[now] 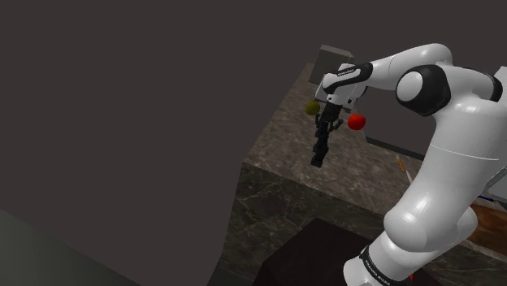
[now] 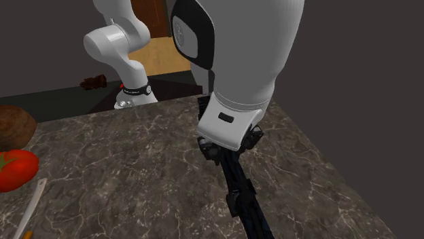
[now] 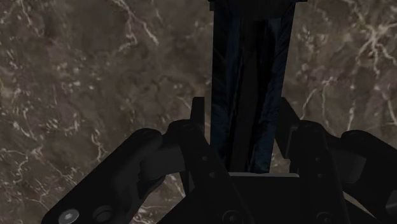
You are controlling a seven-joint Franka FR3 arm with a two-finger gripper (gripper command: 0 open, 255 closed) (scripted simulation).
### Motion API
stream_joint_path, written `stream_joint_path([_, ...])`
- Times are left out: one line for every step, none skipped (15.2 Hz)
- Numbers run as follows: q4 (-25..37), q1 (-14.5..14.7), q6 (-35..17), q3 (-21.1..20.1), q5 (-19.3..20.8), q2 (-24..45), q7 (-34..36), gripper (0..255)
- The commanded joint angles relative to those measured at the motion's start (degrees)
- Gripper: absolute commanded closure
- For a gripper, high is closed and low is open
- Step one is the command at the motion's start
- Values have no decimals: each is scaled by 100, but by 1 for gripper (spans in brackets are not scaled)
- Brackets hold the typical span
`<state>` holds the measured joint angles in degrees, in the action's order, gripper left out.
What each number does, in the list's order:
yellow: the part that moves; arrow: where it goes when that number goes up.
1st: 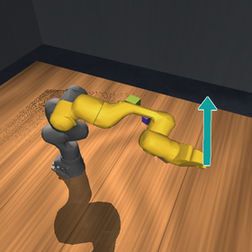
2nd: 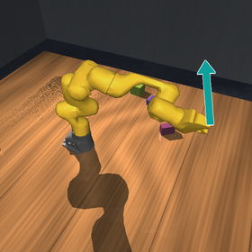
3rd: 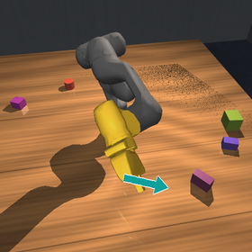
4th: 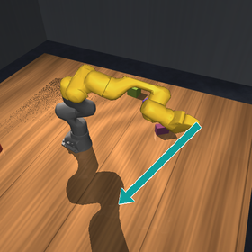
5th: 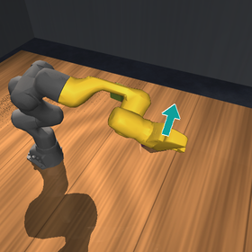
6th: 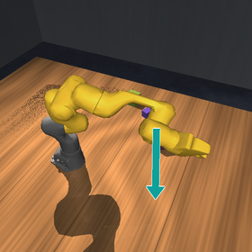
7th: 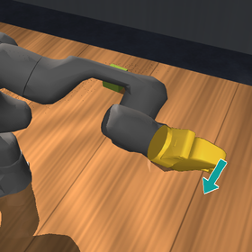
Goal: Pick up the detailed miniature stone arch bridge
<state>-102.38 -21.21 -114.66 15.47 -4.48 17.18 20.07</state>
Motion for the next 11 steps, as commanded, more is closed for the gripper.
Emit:
stream_joint_path([-5,0,-2,0,1,6,0,255])
stream_joint_path([0,0,0,0,0,8,1,255])
stream_joint_path([-1,1,-1,-1,0,8,2,255])
stream_joint_path([-4,0,-2,-1,1,7,1,255])
stream_joint_path([2,-3,6,2,1,4,-5,255])
stream_joint_path([42,-2,73,5,11,-24,1,255])
stream_joint_path([83,0,141,8,20,-52,7,255])
stream_joint_path([128,2,210,11,29,-76,12,255])
stream_joint_path([173,3,278,14,37,-101,17,255])
stream_joint_path([219,4,347,17,45,-125,22,255])
stream_joint_path([267,5,417,19,53,-148,27,255])
